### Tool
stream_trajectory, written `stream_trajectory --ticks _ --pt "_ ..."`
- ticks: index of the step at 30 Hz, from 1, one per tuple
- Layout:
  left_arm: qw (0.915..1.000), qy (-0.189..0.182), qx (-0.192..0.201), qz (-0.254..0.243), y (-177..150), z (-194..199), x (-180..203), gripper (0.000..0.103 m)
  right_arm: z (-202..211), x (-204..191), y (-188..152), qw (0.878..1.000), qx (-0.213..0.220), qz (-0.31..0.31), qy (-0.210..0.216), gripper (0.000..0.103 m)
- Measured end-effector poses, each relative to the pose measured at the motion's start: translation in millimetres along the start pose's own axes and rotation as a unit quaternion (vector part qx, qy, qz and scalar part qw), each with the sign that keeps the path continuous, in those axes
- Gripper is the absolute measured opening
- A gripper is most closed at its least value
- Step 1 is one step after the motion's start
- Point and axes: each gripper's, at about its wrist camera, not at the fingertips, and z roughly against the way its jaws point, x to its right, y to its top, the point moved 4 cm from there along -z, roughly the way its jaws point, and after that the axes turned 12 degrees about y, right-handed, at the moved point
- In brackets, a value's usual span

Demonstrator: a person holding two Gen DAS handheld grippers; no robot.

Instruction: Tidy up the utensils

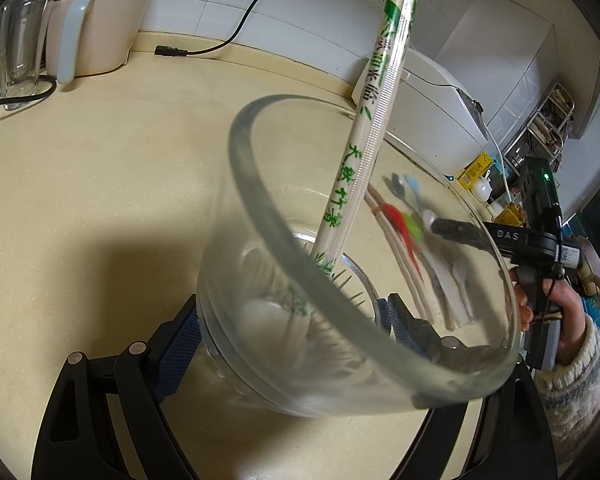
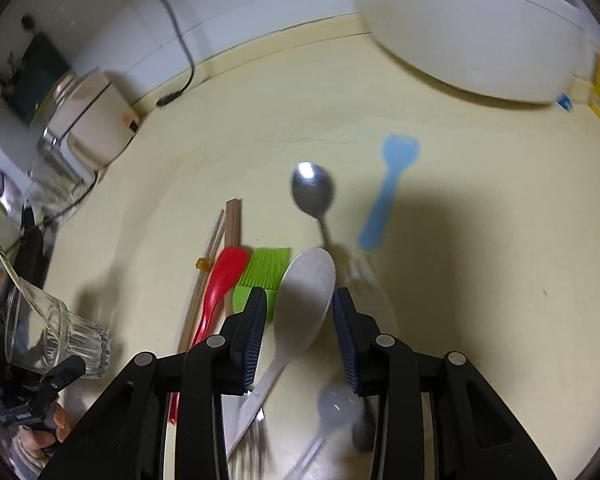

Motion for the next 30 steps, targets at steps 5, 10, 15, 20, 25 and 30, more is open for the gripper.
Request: stream_trajectory --ticks 5,10,15,20,25,30 --pt "1.0 0.0 0.0 0.0 0 0 0 0.09 -10 -12 4 0.999 -0.014 0.04 -0.005 0.036" --pt "1.0 0.0 0.0 0.0 0 0 0 0.09 -9 -7 3 0.999 -0.001 0.051 0.015 0.034" --pt "1.0 0.0 0.0 0.0 0 0 0 0.09 -6 -13 -16 0.991 -0.019 0.132 -0.001 0.021" --pt "1.0 0.0 0.0 0.0 0 0 0 0.09 5 -13 -26 0.985 -0.019 0.162 -0.062 0.022" --pt "1.0 0.0 0.0 0.0 0 0 0 0.09 30 -34 -27 0.985 0.04 0.161 -0.04 0.022" --pt "1.0 0.0 0.0 0.0 0 0 0 0.09 3 -47 -38 0.988 -0.02 0.131 0.08 0.022"
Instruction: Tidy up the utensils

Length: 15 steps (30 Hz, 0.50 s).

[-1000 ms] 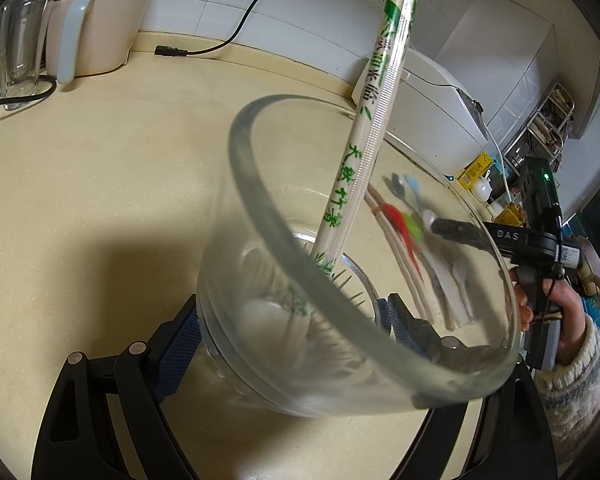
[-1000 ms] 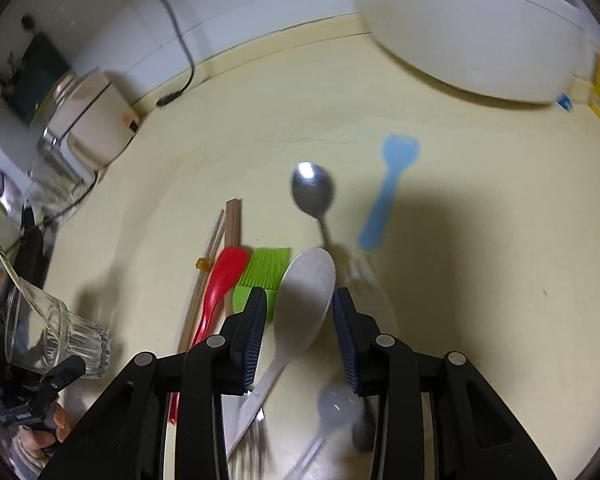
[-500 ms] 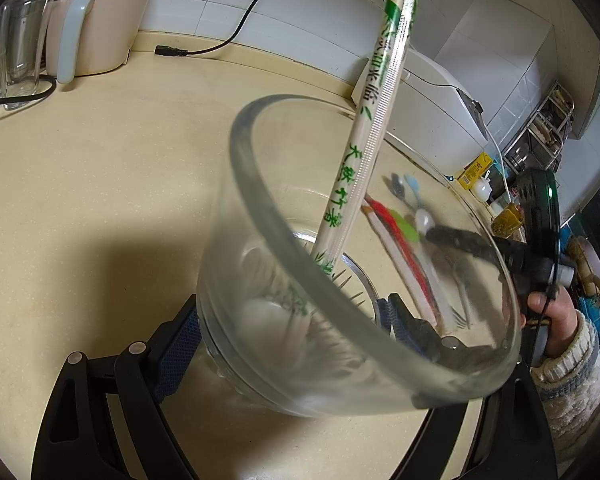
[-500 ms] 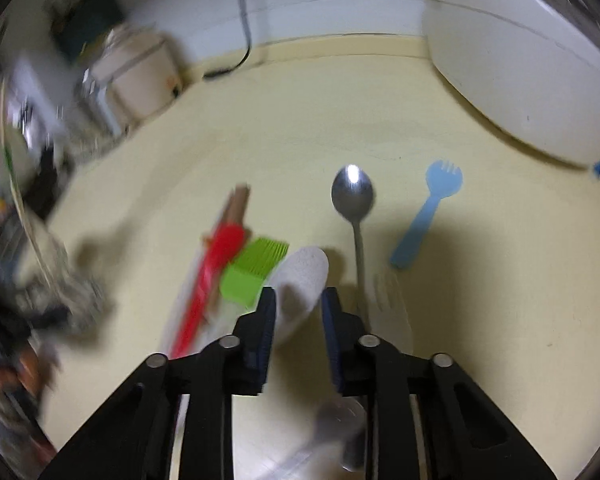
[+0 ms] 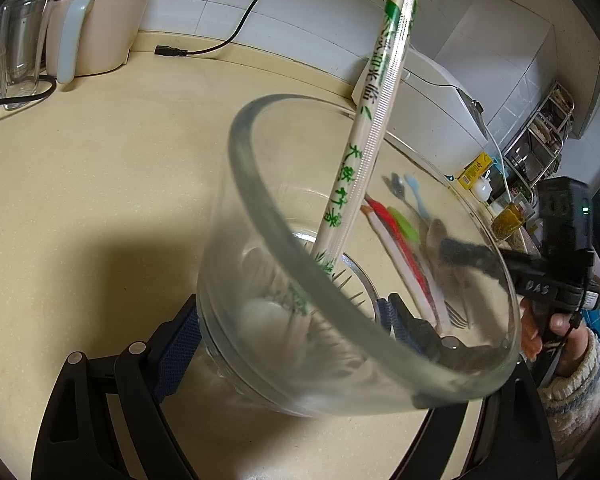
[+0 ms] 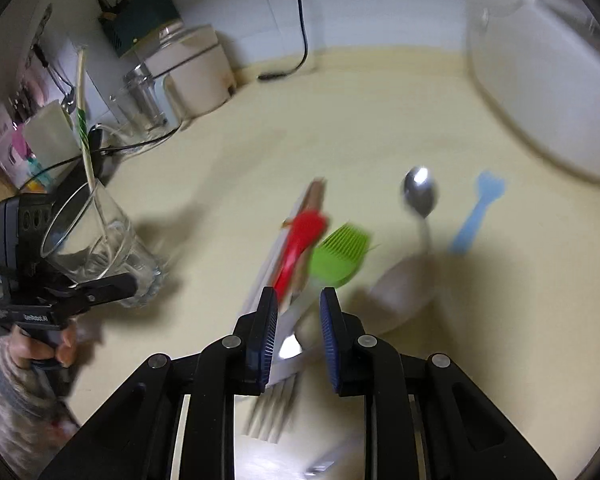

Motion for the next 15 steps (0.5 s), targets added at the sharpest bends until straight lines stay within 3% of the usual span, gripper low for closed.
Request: stream_trajectory --ticks 4,9,12,15 --pt "1.0 0.0 0.0 0.0 0 0 0 0.09 -12 6 -9 0.999 -0.031 -0.029 0.007 0.022" --pt "1.0 0.0 0.0 0.0 0 0 0 0.09 6 10 -25 0.998 -0.054 -0.035 0.021 0.022" --pt "1.0 0.0 0.0 0.0 0 0 0 0.09 24 15 -34 0.997 -0.073 -0.03 -0.004 0.022" --pt "1.0 0.0 0.0 0.0 0 0 0 0.09 51 26 -38 0.997 -0.042 -0.052 -0.025 0.022"
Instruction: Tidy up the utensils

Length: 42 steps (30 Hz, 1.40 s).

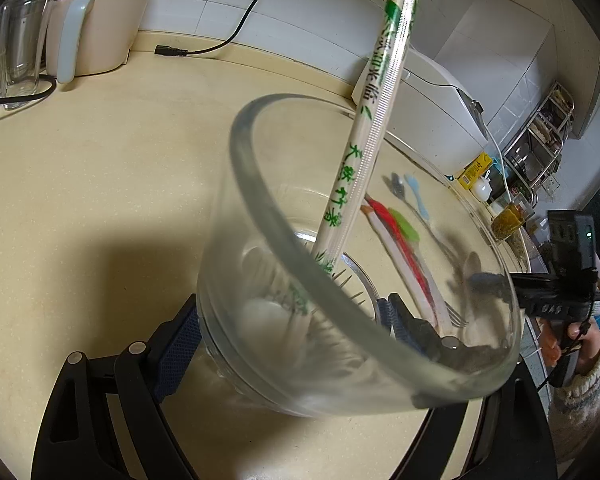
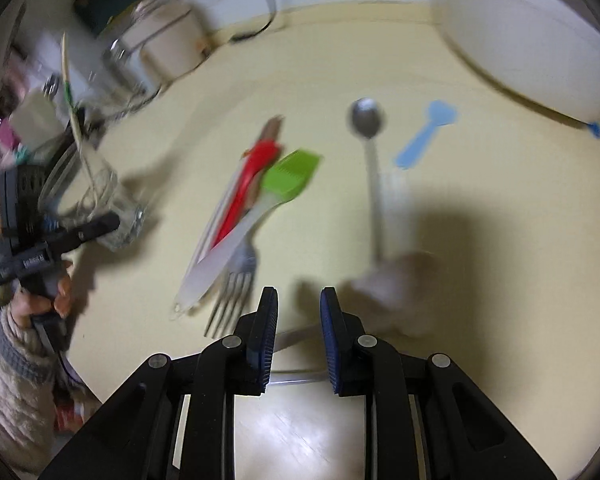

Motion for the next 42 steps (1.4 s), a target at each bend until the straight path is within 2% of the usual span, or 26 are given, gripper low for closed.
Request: stream_trajectory --ticks 3,6,10,20,28,32,36,41,42 --pt "1.0 0.0 0.0 0.0 -1 0 0 0.09 26 21 -2 0.997 0.051 -0.061 -0.006 0.022" --pt "1.0 0.0 0.0 0.0 0 0 0 0.09 42 44 -5 0.989 0.082 -0.12 -0.038 0.022" --pt "1.0 0.0 0.0 0.0 0 0 0 0.09 43 63 -12 0.982 0.079 -0.165 -0.046 0.022" --pt "1.0 0.0 0.0 0.0 0 0 0 0.09 2 47 20 0.99 0.053 -0.128 -0.021 0.022" --pt "1.0 0.0 0.0 0.0 0 0 0 0.09 -43 12 65 0.997 0.026 -0.056 0.04 0.022" --pt "1.0 0.0 0.0 0.0 0 0 0 0.09 -47 5 74 0.999 0.023 -0.022 -0.004 0.022" --pt "1.0 -0.001 0.0 0.0 0 0 0 0.09 -23 7 73 0.996 0.065 -0.038 -0.056 0.025" --pt "1.0 0.0 0.0 0.0 0 0 0 0.09 -9 1 52 0.993 0.09 -0.068 -0.045 0.036" --pt "1.0 0.0 0.0 0.0 0 0 0 0.09 -10 2 47 0.992 0.089 -0.077 -0.042 0.041"
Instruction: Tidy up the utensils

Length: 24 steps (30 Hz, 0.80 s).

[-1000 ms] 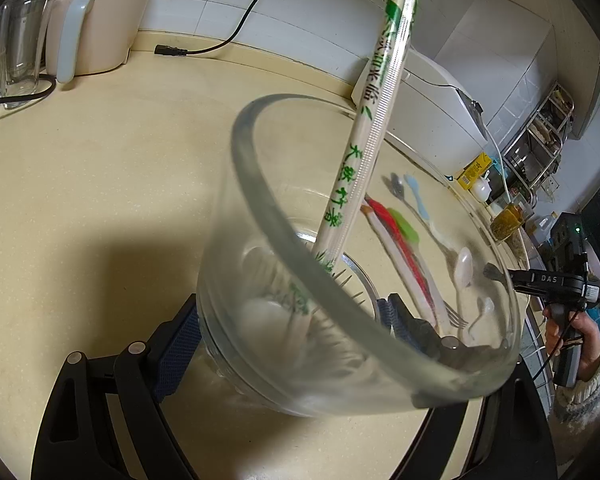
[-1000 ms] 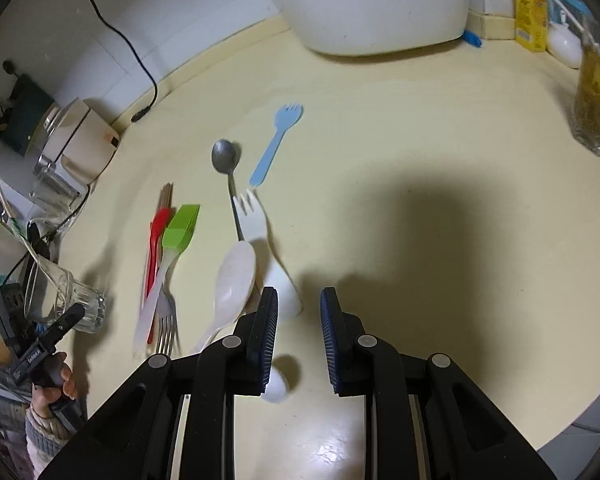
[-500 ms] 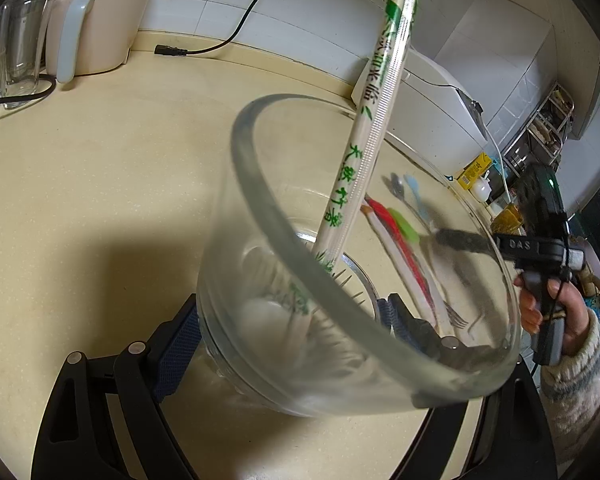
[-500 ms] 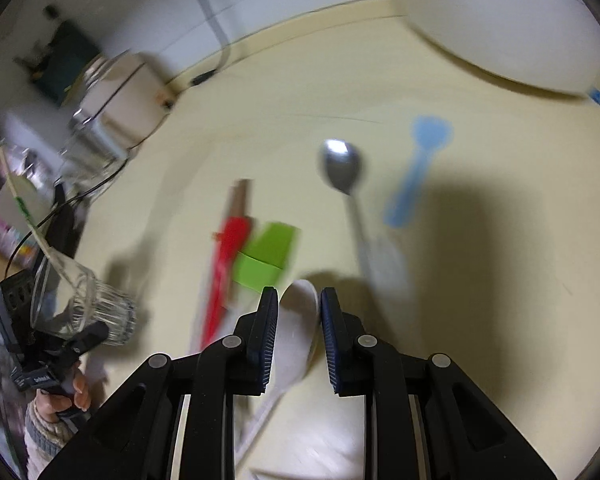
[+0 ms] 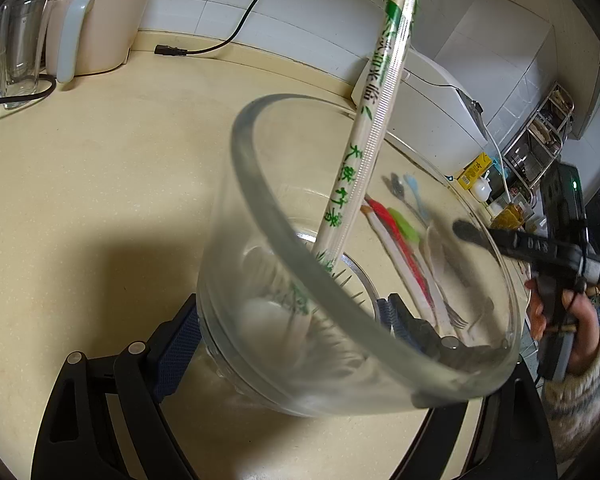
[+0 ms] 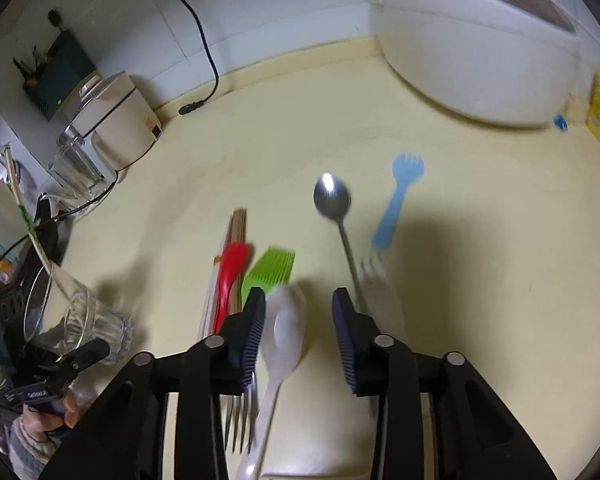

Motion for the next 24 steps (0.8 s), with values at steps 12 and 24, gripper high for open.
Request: stream_trajectory --ticks 12,24 --pt "1.0 0.0 0.0 0.0 0 0 0 0.09 -23 -15 -21 1.0 -0.019 0.007 -0.018 0.049" --pt "1.0 0.0 0.0 0.0 0 0 0 0.09 -41 -24 -12 0.996 -0.035 0.045 -0.067 0.049"
